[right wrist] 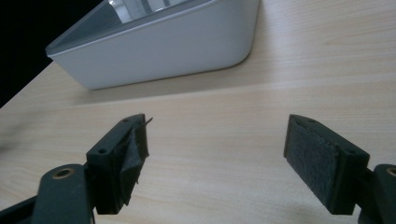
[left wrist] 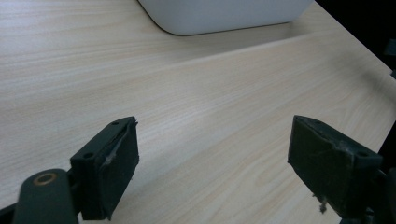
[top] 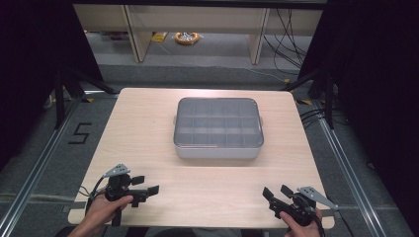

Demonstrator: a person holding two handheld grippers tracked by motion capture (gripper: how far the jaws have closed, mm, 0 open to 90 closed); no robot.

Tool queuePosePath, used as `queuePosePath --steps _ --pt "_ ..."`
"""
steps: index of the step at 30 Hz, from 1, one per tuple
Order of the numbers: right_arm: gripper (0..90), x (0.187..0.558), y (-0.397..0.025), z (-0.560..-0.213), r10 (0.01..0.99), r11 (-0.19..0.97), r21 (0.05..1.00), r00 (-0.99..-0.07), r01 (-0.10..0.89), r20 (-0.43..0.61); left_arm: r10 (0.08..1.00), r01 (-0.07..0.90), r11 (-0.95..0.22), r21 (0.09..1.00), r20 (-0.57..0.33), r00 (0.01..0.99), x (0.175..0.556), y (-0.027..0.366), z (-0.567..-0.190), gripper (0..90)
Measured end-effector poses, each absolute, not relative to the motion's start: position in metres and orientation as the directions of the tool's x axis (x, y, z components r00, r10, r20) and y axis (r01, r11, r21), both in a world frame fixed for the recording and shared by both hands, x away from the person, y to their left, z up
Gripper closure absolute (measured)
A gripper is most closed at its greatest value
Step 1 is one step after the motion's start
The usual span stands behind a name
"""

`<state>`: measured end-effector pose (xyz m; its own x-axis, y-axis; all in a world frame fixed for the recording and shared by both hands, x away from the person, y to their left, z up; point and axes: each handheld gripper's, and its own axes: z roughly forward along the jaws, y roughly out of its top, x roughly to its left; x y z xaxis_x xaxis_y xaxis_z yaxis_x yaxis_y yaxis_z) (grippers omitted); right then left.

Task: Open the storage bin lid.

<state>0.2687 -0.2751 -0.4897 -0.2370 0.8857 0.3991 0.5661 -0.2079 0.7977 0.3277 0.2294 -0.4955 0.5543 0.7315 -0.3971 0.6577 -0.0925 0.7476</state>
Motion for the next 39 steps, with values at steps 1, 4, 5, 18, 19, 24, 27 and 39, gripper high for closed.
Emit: queuePosePath --steps 1,4,5,18,19,24,27,39 --pt "23.0 0.269 -0.275 -0.490 0.886 -0.208 0.798 -0.237 0.566 0.399 0.731 0.658 -0.092 0.748 -0.397 0.554 0.328 0.229 -0.496 15.5" --pt "23.6 0.271 -0.278 -0.490 0.869 -0.218 0.771 -0.242 0.599 0.433 0.729 0.679 -0.066 0.731 -0.429 0.533 0.331 0.233 -0.496 15.4" --pt "23.6 0.271 -0.278 -0.490 0.869 -0.218 0.771 -0.242 0.599 0.433 0.729 0.679 -0.066 0.731 -0.429 0.533 0.331 0.233 -0.496 15.4" --pt "25.7 0.299 -0.281 -0.468 0.860 -0.229 0.782 -0.256 0.580 0.442 0.727 0.714 -0.019 0.700 -0.481 0.491 0.347 0.236 -0.490 15.8" --pt "26.9 0.306 -0.281 -0.463 0.856 -0.218 0.791 -0.276 0.572 0.436 0.715 0.707 -0.019 0.707 -0.484 0.504 0.350 0.235 -0.487 16.4" --pt "27.4 0.323 -0.281 -0.452 0.857 -0.200 0.803 -0.298 0.562 0.422 0.720 0.688 -0.024 0.725 -0.466 0.515 0.360 0.232 -0.477 16.3" --pt "27.6 0.332 -0.279 -0.444 0.850 -0.229 0.779 -0.270 0.583 0.452 0.730 0.675 -0.020 0.737 -0.451 0.514 0.368 0.230 -0.470 16.4" --pt "25.0 0.382 -0.278 -0.430 0.858 -0.184 0.809 -0.310 0.558 0.409 0.730 0.644 -0.008 0.765 -0.436 0.527 0.409 0.218 -0.438 17.3"
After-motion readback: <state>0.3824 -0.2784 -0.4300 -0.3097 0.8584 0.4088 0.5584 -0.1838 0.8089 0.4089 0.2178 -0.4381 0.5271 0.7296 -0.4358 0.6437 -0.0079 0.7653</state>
